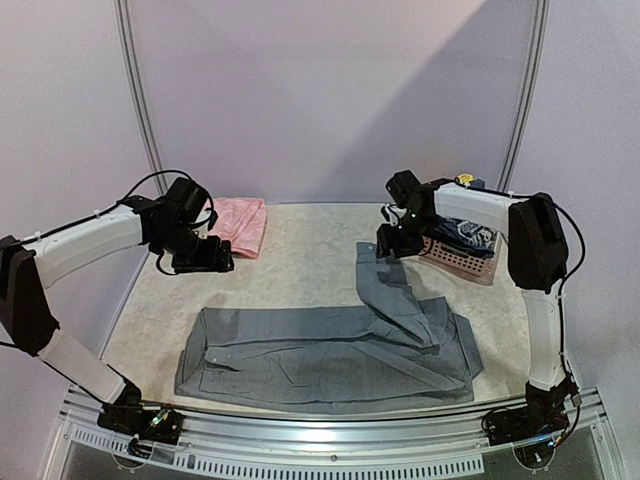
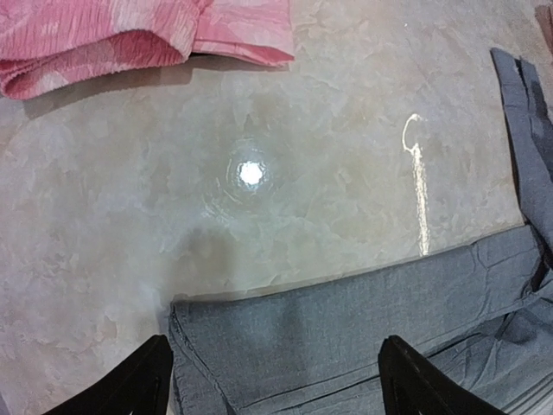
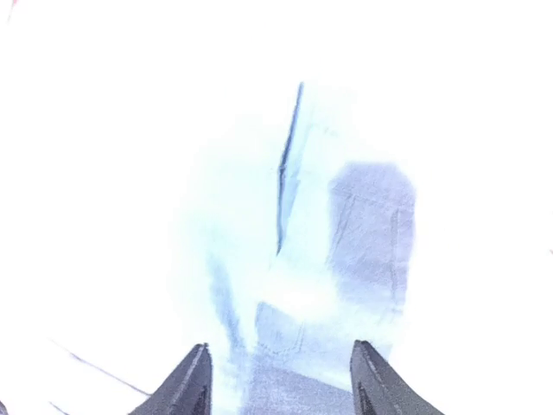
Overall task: Fold and stack the mixed laundry pile
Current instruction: Fold the 1/3-folded shirt at the center of the board.
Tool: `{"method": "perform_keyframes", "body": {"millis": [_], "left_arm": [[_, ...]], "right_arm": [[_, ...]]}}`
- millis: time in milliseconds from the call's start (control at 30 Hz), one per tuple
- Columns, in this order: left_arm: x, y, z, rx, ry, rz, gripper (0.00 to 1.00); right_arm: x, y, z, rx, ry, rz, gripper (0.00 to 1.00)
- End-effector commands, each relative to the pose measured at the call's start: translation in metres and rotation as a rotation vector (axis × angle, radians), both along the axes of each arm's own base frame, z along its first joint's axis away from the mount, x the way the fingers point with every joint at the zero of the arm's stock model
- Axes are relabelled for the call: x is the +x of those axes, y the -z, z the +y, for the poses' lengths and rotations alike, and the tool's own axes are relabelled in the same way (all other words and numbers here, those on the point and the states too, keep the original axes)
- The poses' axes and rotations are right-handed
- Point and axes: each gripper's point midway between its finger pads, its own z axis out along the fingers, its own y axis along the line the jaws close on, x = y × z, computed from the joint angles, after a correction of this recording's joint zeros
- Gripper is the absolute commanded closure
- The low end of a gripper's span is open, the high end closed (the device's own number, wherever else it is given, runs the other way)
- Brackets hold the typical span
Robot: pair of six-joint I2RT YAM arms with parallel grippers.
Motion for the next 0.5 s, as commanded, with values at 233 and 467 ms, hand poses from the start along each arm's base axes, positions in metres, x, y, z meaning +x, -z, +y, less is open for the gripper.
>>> {"method": "perform_keyframes", "body": {"millis": [233, 467], "left_arm": [[0.004, -0.005, -0.009, 0.010, 0.031, -0.004, 0.16], [0.007, -0.002, -0.011, 0.011, 0.036, 0.002, 0.17]], "right_arm": [[0.002, 0.037, -0.048, -0.196, 0.113, 0.067, 0.37], [-0.013, 0.053, -0.034, -0.069, 0.084, 0.139, 0.43]]}}
